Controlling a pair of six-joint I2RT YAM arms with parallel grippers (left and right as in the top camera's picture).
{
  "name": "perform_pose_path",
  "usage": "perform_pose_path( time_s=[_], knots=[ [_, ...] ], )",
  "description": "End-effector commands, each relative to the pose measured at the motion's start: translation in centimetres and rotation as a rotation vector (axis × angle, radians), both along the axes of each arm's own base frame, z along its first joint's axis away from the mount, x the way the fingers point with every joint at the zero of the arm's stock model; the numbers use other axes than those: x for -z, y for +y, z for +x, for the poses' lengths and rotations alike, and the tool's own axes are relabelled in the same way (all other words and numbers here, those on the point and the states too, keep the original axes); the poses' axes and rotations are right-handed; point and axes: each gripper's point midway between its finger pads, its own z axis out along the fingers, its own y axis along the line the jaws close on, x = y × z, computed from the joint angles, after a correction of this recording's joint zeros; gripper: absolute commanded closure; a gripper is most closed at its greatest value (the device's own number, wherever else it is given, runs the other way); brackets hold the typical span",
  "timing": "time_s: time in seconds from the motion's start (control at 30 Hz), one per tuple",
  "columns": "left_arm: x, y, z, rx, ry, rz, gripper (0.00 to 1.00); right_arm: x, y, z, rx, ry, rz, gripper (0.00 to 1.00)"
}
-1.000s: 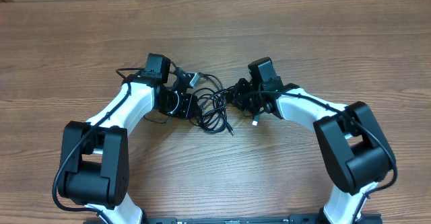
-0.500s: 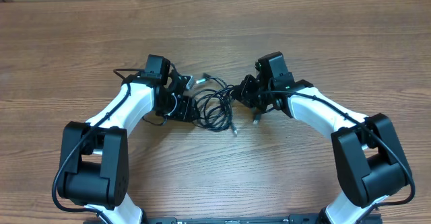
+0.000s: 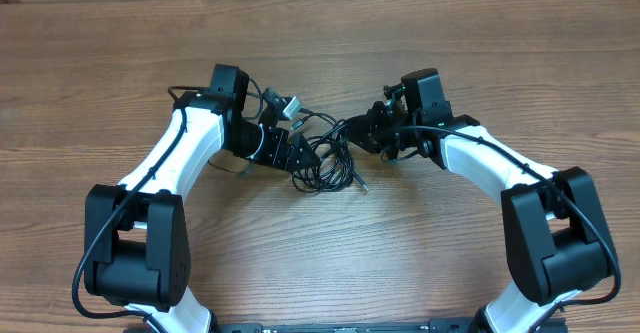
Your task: Untangle cables
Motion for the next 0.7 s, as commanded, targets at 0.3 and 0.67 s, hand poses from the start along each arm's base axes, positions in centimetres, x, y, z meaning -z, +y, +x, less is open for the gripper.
perform_pose_path(
  time_s=[0.3,0.67],
  knots=[
    [-0.3,-1.4,-0.1,0.093,-0.114,0.079,0.11,-6.1,2.5,-0.9,-0.092,0.014,0.272,0.96],
    [0.8,-0.8,1.6,0.074,-0.195,0.195,0.62,-7.9,3.2,-1.9,-0.189,-0.024,0.351,0.96]
  ],
)
